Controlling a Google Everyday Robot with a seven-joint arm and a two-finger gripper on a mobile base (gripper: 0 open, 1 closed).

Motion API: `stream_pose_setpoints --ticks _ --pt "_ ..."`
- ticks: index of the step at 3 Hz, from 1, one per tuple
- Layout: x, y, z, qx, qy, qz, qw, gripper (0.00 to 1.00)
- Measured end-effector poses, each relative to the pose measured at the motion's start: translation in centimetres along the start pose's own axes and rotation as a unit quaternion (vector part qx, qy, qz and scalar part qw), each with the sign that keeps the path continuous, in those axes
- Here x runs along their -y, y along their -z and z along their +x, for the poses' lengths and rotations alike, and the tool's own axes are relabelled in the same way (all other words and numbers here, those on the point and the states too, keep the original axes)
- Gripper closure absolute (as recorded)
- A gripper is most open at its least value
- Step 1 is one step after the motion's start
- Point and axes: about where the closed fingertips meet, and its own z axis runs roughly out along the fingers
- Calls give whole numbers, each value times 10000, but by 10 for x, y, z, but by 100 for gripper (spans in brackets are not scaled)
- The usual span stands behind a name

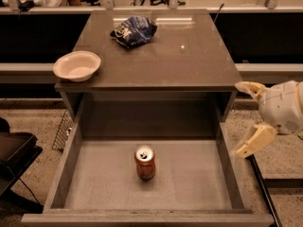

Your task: Pick coke can from top drawer and place on counter

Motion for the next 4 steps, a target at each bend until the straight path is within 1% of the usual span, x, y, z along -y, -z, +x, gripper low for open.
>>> stream_pose_setpoints --ticks 1,2,3,4 --pt "-27 -45 -22 1428 -72 -10 9897 0" --pt "-42 -58 -35 2012 -138 -63 9794 0" --pt "-44 -58 -40 2089 -121 -73 9778 0" --pt "-46 -77 -39 2163 -139 -180 9761 0"
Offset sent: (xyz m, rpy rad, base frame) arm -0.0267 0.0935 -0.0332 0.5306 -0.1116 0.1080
